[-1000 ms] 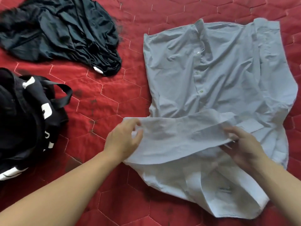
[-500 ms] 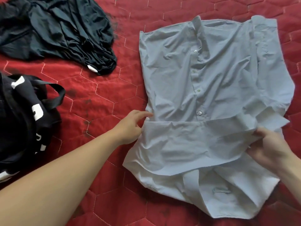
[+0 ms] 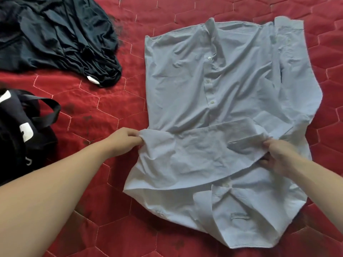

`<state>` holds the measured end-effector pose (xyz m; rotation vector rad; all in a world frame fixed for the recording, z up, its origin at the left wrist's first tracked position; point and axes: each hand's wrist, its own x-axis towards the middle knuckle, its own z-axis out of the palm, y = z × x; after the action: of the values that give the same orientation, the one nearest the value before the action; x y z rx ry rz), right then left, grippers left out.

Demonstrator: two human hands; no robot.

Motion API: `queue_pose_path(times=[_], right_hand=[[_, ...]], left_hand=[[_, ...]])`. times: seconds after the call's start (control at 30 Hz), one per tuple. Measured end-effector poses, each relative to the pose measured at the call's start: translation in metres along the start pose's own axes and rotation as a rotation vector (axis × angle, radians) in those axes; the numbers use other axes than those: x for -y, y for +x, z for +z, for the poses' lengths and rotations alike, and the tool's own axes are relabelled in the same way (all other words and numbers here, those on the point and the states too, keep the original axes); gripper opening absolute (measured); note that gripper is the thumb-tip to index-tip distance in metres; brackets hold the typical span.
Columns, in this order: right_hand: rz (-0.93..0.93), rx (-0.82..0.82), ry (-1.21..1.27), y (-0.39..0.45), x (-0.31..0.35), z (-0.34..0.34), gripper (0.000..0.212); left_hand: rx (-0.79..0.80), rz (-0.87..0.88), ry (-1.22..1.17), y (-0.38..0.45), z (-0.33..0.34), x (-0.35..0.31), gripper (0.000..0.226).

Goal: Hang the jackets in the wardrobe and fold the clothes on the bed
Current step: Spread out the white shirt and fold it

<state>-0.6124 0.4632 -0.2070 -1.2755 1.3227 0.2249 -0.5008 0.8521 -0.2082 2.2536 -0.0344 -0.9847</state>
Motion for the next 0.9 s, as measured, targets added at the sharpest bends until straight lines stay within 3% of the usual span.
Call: queue_pose_path(times=[0.1, 0.17, 0.23, 0.33, 0.43, 0.5, 0.57, 0.67, 0.77, 0.9], right_hand=[[-0.018, 0.062, 0.238, 0.005, 0.019, 0.002, 0.032], [0.027, 0.029, 0.22, 0.004, 0.02, 0.003, 0.031], [0.059, -0.017, 0.12, 0.0, 0.011, 0.001, 0.022], [0.035, 0.002, 0.023, -0.001, 0.0, -0.006, 0.016], [-0.018, 0.044, -0.016, 0.004, 0.001, -0.021, 0.011], [-0.046, 0.063, -0.1, 0.007, 0.003, -0.035, 0.014], [-0.087, 0.059, -0.202, 0.012, 0.009, -0.053, 0.021], [-0.263, -0.116, -0.247, 0.028, 0.028, -0.083, 0.03], [-0.381, -0.313, -0.257, 0.055, 0.051, -0.106, 0.037], [-0.388, -0.285, -0.261, 0.093, 0.077, -0.116, 0.046]], left_hand=[[-0.048, -0.074, -0.107, 0.003, 0.002, 0.007, 0.033], [-0.116, -0.1, -0.053, 0.006, 0.003, 0.011, 0.055], [-0.191, -0.109, 0.04, 0.008, 0.007, 0.008, 0.061], [-0.355, -0.13, 0.042, 0.009, 0.017, -0.001, 0.054], [-0.622, -0.107, 0.05, 0.01, 0.028, -0.022, 0.015], [-0.658, -0.008, 0.158, 0.014, 0.042, -0.049, 0.019], [-0.586, 0.178, 0.292, 0.018, 0.066, -0.085, 0.026], [-0.356, 0.364, 0.294, 0.022, 0.117, -0.141, 0.027], [-0.075, 0.478, 0.224, 0.03, 0.174, -0.182, 0.028], [0.04, 0.466, 0.009, 0.052, 0.232, -0.229, 0.025]])
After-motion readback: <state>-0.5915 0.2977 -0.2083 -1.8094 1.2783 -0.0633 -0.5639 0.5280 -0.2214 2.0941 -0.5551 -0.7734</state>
